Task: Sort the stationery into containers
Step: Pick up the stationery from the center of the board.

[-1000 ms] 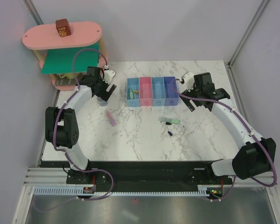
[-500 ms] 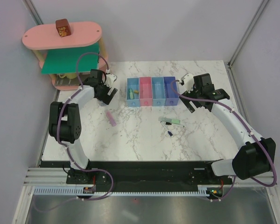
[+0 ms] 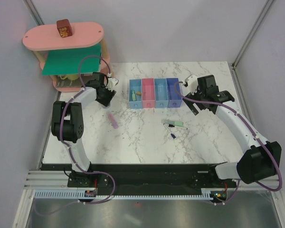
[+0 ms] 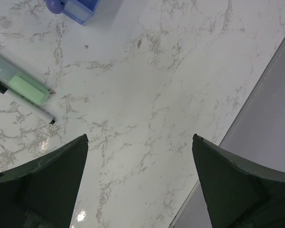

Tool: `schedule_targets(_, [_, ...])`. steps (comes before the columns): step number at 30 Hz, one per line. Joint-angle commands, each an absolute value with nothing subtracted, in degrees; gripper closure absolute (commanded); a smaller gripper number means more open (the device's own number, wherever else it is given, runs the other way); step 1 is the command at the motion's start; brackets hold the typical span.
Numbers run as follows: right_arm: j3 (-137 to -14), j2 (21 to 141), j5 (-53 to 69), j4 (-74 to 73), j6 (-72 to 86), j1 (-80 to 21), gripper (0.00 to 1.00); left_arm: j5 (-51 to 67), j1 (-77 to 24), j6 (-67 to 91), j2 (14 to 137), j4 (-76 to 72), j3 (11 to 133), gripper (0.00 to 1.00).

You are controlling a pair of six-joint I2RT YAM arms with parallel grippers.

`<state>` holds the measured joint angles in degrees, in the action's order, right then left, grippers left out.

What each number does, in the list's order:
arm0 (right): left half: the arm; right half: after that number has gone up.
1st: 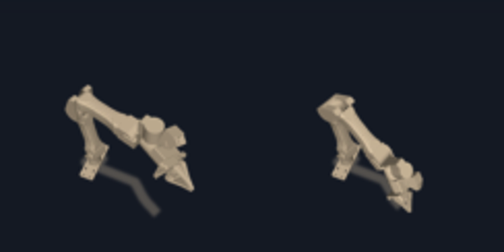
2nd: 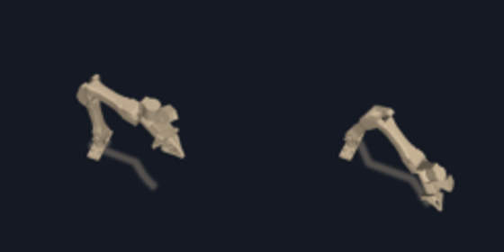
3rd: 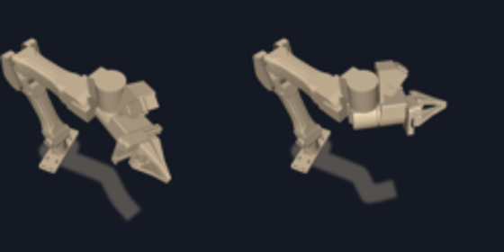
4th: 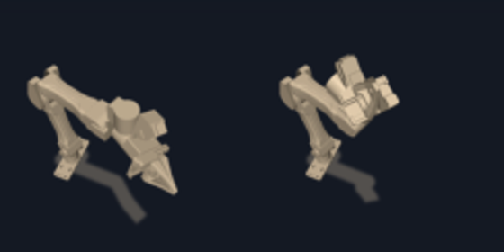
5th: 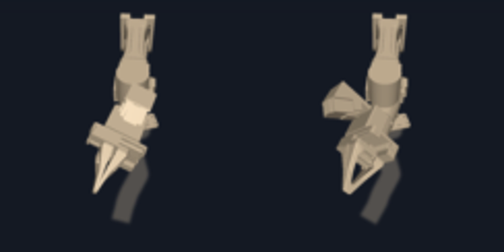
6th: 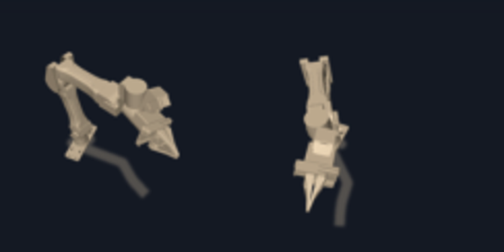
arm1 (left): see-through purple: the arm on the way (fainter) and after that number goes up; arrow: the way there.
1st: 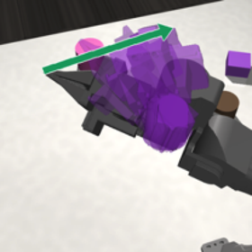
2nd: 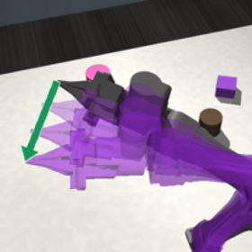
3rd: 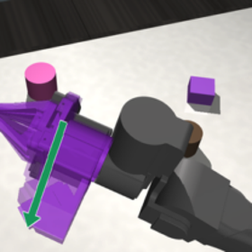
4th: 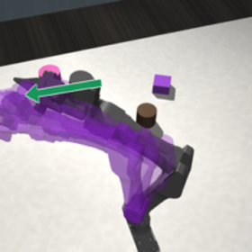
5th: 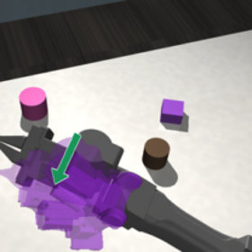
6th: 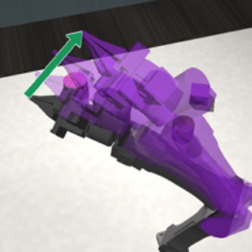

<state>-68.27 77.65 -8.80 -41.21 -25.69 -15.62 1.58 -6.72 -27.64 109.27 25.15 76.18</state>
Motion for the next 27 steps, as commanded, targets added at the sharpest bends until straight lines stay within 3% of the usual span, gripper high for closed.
schedule_targets(1, [-68.73,75.94,-8.00,-41.40,-24.61,-15.82,0.02,2.46,-6.42,-28.21,107.58,24.87,77.17,0.52])
schedule_targets(5, [-68.91,75.76,-7.82,-41.66,-24.52,-15.82,0.02,5.26,-6.42,-28.48,105.21,26.98,76.82,0.68])
schedule_targets(7, [-68.73,75.67,-7.56,-41.75,-24.43,-15.91,0.02,6.59,-6.42,-28.57,102.84,29.08,76.90,0.72])
schedule_targets(16, [-64.87,78.30,-1.94,-42.01,-26.01,-16.08,0.02,16.95,-7.03,-28.22,93.43,37.61,83.49,0.74])
schedule_targets(27, [-60.47,83.32,-1.49,-39.38,-31.55,-19.94,0.03,15.74,-21.88,-35.85,103.95,37.97,97.10,0.74])
